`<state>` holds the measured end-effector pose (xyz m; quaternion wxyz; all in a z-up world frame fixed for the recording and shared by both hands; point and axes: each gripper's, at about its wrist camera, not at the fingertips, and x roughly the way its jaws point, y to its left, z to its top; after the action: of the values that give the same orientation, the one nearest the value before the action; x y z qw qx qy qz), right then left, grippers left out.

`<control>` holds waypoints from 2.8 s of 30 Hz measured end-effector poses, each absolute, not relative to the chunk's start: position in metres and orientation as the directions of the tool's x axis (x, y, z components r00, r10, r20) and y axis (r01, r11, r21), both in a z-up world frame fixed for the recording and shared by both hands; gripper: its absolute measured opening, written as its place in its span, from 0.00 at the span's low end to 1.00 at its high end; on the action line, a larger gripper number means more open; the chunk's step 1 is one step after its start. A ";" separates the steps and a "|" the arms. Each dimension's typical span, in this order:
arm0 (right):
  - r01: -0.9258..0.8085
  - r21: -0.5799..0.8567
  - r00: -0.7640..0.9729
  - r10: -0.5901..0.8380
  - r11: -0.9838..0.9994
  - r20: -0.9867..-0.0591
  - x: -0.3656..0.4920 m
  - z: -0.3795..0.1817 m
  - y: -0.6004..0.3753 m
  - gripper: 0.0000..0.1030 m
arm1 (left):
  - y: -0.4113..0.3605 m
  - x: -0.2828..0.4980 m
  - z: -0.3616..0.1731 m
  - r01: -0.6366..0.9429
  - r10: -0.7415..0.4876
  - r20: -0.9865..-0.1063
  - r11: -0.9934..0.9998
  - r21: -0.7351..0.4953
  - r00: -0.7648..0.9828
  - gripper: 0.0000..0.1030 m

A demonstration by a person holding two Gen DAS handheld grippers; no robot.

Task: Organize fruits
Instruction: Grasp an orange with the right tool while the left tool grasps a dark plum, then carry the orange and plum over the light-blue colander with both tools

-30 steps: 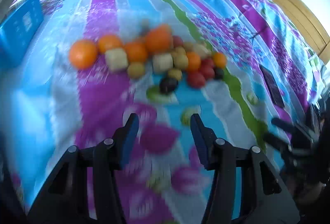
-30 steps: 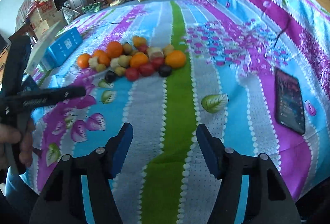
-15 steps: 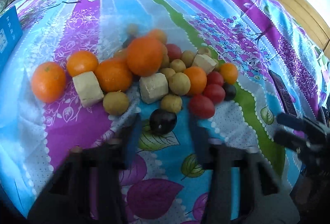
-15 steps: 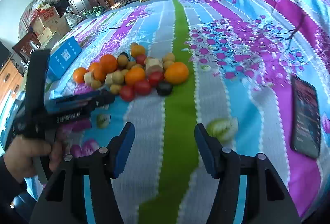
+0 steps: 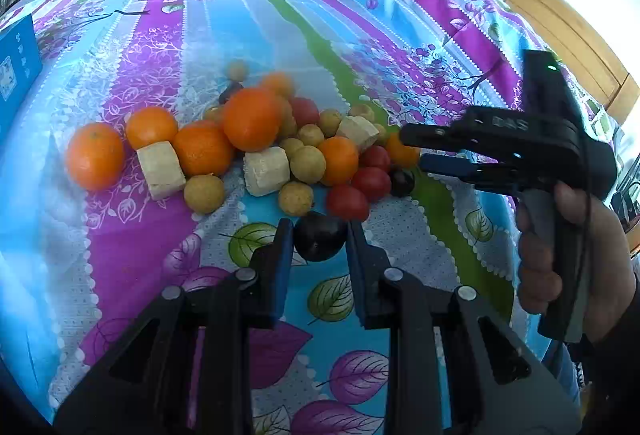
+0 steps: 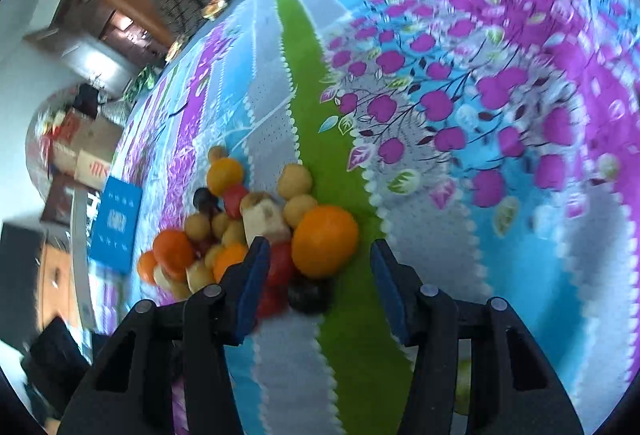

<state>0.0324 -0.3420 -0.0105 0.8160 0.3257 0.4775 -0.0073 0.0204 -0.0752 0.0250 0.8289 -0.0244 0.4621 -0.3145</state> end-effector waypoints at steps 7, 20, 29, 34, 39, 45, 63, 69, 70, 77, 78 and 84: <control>0.351 0.494 0.536 0.261 0.795 -0.803 0.042 -0.016 -0.337 0.40 | -0.071 0.022 0.026 0.462 -0.529 -0.758 0.820 -0.339 0.382 0.26; 0.077 0.188 0.686 0.085 0.979 -0.723 -0.028 0.095 -0.257 0.40 | -0.024 0.010 0.106 0.330 -0.382 -0.760 0.915 -0.231 0.526 0.26; 0.020 0.120 0.722 0.069 0.993 -0.688 -0.049 0.148 -0.208 0.40 | 0.026 -0.012 0.170 0.238 -0.287 -0.722 0.956 -0.172 0.630 0.26; -0.019 0.098 0.745 0.079 0.995 -0.662 -0.056 0.180 -0.183 0.40 | 0.053 -0.025 0.192 0.199 -0.257 -0.697 0.966 -0.165 0.669 0.26; -0.077 0.086 0.765 0.114 0.993 -0.634 -0.059 0.210 -0.147 0.40 | 0.078 -0.039 0.215 0.163 -0.224 -0.663 0.975 -0.153 0.714 0.26; -0.160 0.089 0.765 0.181 0.983 -0.618 -0.058 0.233 -0.095 0.40 | 0.121 -0.054 0.229 0.087 -0.163 -0.643 0.985 -0.148 0.748 0.26; -0.466 0.120 0.660 0.435 0.876 -0.612 -0.050 0.266 0.094 0.40 | 0.275 -0.107 0.250 -0.228 0.076 -0.631 0.960 -0.164 0.772 0.26; -0.537 0.146 0.578 0.489 0.831 -0.654 -0.048 0.261 0.150 0.40 | 0.322 -0.122 0.245 -0.312 0.132 -0.645 0.935 -0.172 0.753 0.26; -0.546 0.151 0.561 0.493 0.824 -0.664 -0.048 0.257 0.159 0.40 | 0.330 -0.125 0.242 -0.327 0.138 -0.651 0.928 -0.177 0.746 0.26; -0.593 0.151 0.480 0.498 0.791 -0.722 -0.049 0.233 0.209 0.40 | 0.365 -0.135 0.220 -0.394 0.144 -0.701 0.895 -0.209 0.698 0.26; -0.598 0.150 0.472 0.497 0.787 -0.728 -0.049 0.231 0.216 0.40 | 0.368 -0.135 0.217 -0.399 0.145 -0.709 0.893 -0.207 0.691 0.26; -0.617 0.155 0.414 0.486 0.771 -0.769 -0.048 0.215 0.238 0.40 | 0.386 -0.137 0.199 -0.404 0.108 -0.750 0.887 -0.224 0.652 0.26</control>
<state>-0.0477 0.2381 0.2150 0.8375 -0.0762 0.4294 0.3293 -0.1368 0.3855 0.1987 0.8890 -0.1893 0.3913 0.1439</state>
